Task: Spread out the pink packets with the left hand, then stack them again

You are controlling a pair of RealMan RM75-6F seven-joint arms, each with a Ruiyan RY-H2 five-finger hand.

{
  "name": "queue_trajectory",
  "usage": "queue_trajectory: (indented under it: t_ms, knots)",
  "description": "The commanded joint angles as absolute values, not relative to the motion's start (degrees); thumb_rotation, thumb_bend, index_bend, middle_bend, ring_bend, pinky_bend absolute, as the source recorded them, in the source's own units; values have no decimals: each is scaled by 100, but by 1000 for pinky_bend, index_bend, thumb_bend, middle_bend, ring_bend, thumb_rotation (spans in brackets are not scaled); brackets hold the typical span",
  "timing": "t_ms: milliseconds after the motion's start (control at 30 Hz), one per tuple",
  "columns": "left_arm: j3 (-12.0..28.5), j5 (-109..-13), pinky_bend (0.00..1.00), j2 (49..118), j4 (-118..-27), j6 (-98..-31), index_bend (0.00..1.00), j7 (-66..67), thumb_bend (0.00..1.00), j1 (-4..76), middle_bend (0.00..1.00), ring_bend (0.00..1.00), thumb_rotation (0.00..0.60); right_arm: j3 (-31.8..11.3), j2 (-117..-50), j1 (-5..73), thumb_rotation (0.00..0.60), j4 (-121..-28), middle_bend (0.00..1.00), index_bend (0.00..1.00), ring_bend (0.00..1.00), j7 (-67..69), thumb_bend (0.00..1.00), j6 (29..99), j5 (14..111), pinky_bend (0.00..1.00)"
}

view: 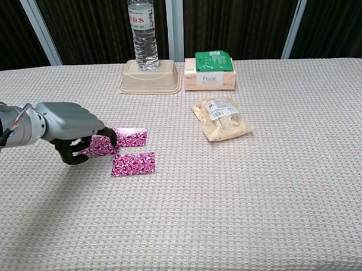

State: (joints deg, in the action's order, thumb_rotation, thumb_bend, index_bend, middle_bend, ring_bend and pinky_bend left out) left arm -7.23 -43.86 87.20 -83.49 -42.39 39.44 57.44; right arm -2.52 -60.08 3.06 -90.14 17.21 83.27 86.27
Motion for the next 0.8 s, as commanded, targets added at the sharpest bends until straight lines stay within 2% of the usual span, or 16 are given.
queue_trajectory:
  t_ms: [33,467,633,800]
  knots:
    - [-808,-4338,980,8626,-8430,-4270,253,4017,499,5732,920,907,600,-255,-6005,307,487,-9023,55,86,0,1720,61,8336,8637,0]
    - [-1012,-4108,976,8238,-8842,-4488,253,4183,499,5690,915,905,600,-256,-5992,284,487,-9054,55,86,0,1714,60,8407,8678,0]
    - [-710,-4242,976,8220,-8873,-4714,258,3755,490,5552,913,903,600,-251,-5992,280,492,-9048,56,86,0,1720,61,8410,8683,0]
    - [-245,-4449,976,8510,-8539,-4826,290,3052,422,5370,912,903,600,-252,-6000,306,494,-9032,56,85,0,1726,59,8371,8691,0]
